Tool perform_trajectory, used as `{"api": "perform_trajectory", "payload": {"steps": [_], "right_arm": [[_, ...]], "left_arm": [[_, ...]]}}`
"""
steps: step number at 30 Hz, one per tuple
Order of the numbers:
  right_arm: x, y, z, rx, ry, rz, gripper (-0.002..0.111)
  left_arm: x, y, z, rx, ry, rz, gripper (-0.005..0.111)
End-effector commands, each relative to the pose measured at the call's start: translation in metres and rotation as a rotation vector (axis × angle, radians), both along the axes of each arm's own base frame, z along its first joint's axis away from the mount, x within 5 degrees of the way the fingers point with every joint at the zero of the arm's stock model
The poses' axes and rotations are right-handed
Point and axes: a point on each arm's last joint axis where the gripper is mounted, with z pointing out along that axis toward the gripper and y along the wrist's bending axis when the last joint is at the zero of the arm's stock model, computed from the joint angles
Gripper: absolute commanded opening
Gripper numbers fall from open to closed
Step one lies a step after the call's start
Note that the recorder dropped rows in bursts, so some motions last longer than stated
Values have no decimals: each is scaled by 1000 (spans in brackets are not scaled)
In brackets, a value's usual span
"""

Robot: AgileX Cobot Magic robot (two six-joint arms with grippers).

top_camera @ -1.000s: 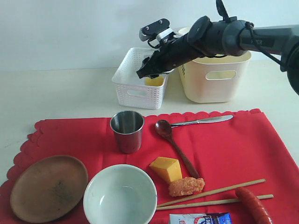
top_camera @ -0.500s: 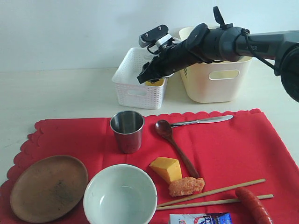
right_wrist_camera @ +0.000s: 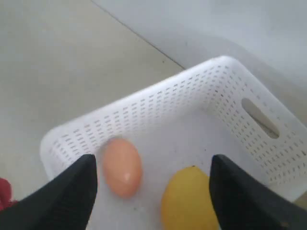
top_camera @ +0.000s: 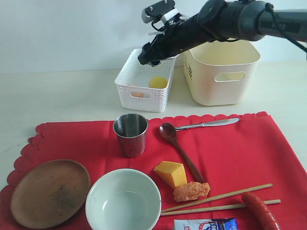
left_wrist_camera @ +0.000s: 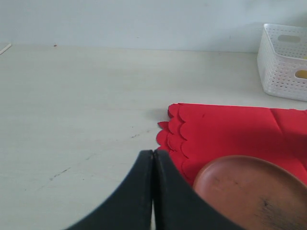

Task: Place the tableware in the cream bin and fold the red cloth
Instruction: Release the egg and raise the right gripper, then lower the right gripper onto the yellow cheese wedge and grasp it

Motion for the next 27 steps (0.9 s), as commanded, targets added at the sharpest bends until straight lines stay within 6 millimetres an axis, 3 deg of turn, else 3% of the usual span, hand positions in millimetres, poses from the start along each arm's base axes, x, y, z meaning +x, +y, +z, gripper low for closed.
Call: {"api": "perform_trajectory", "payload": {"steps": [1,11,21,27], "right_arm": [[-13,-3,38,20,10,30,65],[-47,-23,81,-116,173,-10,65],[-77,-28,80,-189,473,39,62],[-114,-26,71,-215,502,65,62]], "left_arm": [[0,0,1,-4,-15,4,0],[0,0,1,-4,-15,4,0],[0,0,1,-4,-15,4,0],[0,0,1,-4,-15,4,0]]}}
